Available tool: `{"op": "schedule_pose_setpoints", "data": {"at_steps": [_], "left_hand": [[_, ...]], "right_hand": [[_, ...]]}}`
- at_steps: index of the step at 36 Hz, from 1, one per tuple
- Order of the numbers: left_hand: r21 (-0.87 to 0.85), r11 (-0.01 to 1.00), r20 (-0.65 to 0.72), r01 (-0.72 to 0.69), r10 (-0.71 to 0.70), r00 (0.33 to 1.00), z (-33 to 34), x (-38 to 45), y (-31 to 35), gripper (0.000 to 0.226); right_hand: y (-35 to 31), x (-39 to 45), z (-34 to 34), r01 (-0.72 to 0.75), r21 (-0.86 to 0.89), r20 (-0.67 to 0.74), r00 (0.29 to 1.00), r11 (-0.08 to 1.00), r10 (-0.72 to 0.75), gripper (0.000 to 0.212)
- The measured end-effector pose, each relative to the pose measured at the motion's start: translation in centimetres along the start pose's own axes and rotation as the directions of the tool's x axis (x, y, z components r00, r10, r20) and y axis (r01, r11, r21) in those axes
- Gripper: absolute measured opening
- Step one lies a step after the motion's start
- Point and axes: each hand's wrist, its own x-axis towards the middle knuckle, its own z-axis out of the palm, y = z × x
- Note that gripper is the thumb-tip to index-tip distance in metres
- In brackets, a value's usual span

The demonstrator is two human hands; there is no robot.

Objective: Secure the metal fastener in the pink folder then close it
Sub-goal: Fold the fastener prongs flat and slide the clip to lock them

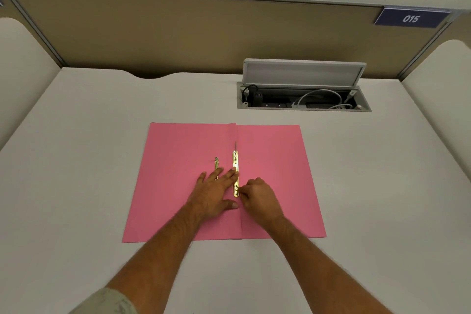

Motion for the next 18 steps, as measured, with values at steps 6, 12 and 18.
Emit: {"op": "schedule_pose_setpoints", "data": {"at_steps": [6,12,18], "left_hand": [[0.015,1.0,0.012,-0.003,0.003,1.0,-0.3,-0.1,0.2,0.092],[0.019,1.0,0.018,-0.006,0.006,1.0,-0.3,-0.2,0.3,0.09],[0.032,0.999,0.02,-0.007,0.007,1.0,-0.3,-0.1,0.2,0.09]], "right_hand": [[-1.2,-0.6,0.6,-0.04,-0.043,-0.001,0.999,0.998,0.04,0.028],[-2.6,-1.0,0.8,-0.127,-0.058,-0.002,0.992,0.99,0.127,0.029],[-3.0,-1.5,1.1,-0.138,-0.076,-0.029,0.99,0.988,0.136,0.03]]}}
